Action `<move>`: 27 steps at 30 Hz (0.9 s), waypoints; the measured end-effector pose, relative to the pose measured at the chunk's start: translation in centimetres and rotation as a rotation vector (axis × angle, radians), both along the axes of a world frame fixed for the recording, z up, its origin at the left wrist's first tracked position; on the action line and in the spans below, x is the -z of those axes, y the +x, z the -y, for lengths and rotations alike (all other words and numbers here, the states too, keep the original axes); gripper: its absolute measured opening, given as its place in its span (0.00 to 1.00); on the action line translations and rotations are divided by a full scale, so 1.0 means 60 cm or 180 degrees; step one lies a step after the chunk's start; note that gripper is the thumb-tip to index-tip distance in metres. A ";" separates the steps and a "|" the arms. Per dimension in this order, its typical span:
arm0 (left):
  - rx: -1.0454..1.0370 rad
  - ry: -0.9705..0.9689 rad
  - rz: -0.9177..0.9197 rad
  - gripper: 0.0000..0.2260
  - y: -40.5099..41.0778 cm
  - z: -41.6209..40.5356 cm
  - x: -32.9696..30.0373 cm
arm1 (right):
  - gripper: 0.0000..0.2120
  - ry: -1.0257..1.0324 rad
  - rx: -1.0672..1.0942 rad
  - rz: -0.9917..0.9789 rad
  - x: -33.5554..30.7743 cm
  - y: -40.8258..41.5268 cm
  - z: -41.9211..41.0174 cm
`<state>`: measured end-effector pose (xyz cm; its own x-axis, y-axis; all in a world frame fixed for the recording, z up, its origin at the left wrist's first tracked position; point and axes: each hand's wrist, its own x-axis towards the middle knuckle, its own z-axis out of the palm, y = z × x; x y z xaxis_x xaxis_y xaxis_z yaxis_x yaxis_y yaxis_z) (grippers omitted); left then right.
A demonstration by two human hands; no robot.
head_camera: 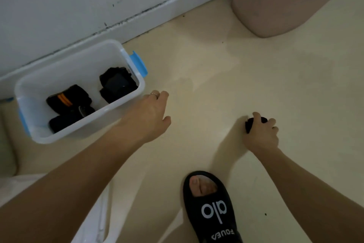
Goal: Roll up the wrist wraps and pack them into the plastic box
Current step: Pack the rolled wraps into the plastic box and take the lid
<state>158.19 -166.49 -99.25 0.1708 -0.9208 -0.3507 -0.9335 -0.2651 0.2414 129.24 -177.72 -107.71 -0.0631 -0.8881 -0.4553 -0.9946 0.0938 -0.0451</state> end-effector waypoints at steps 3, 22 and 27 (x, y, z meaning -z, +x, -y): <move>-0.0095 -0.0083 0.0029 0.23 0.022 -0.021 -0.006 | 0.33 -0.0157 -0.0280 0.0566 -0.024 0.056 0.010; -0.0486 -0.0418 -0.0110 0.12 0.238 -0.201 0.016 | 0.30 -0.0977 -0.4116 0.1161 -0.157 0.649 -0.008; -0.0415 -0.0468 -0.0132 0.13 0.242 -0.203 0.022 | 0.21 -0.0920 -0.4103 0.0748 -0.140 0.666 -0.003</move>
<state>172.74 -154.28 -100.57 0.2804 -0.9336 -0.2232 -0.8820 -0.3423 0.3238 169.21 -177.55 -99.30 0.9389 -0.3198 -0.1271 -0.3315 -0.9396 -0.0847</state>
